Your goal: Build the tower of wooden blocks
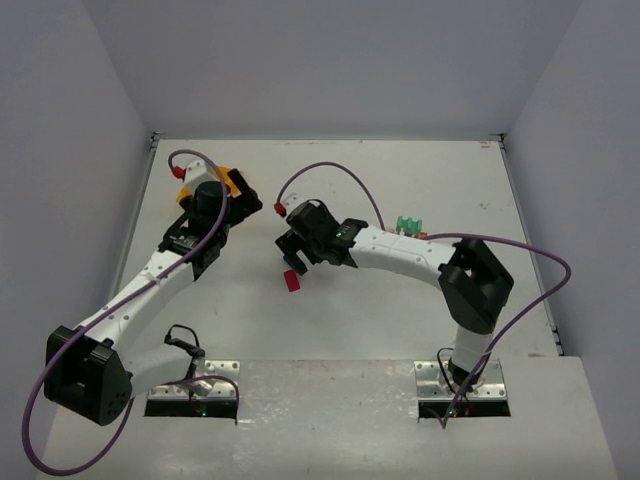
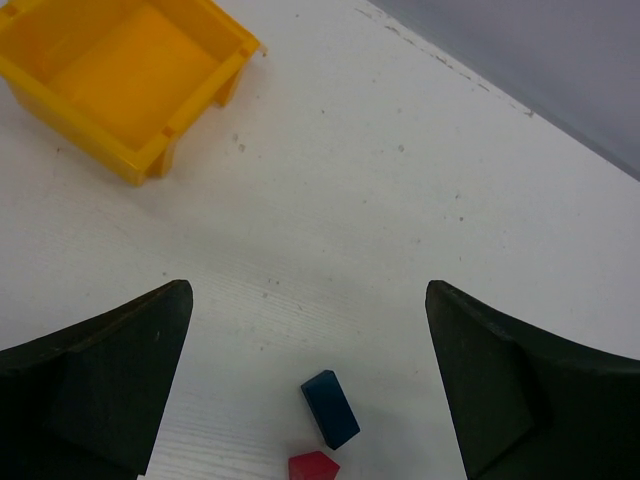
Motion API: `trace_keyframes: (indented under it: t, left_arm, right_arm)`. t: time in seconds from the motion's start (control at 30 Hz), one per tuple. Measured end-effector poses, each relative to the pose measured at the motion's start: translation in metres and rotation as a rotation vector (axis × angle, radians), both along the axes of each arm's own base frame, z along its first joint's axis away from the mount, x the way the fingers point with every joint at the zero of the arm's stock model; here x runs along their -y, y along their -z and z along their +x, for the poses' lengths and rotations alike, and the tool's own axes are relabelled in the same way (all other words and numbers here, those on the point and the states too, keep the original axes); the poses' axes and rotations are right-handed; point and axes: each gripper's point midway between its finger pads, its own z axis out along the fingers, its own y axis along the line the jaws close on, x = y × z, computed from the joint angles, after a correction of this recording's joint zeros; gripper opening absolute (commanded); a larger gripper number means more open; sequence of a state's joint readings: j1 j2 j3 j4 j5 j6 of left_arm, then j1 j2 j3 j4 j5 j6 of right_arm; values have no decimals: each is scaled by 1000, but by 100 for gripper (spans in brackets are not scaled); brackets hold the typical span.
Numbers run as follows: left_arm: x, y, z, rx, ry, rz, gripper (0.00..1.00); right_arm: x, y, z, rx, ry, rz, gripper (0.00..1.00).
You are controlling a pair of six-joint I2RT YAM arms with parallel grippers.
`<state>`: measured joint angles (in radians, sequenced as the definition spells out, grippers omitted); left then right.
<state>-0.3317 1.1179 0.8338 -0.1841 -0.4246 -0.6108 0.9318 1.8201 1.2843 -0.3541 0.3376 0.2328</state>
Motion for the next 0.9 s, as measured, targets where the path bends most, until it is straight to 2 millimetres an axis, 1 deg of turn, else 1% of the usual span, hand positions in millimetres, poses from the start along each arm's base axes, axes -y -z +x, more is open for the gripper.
trace_keyframes:
  t: [0.13, 0.3, 0.4, 0.6, 0.77, 0.87, 0.9]
  left_arm:
    - [1, 1, 0, 0, 7, -3, 100]
    - [2, 1, 0, 2, 14, -4, 100]
    - [0, 1, -1, 6, 7, 0, 100]
    - [-3, 3, -4, 2, 2, 7, 100]
    - [-1, 1, -3, 11, 9, 0, 100]
    - [-1, -1, -2, 17, 12, -3, 100]
    - [0, -1, -2, 18, 12, -4, 100]
  right_arm:
    - [-13, -1, 7, 7, -4, 28, 99]
    - [-40, 0, 24, 12, -11, 60, 99]
    - [-53, 8, 34, 8, -7, 67, 99]
    - [-55, 41, 39, -34, -2, 18, 99]
    - [-52, 69, 29, -91, -26, -32, 92]
    - [-52, 74, 26, -109, -36, -36, 89]
    - [-52, 75, 25, -112, -39, -33, 87]
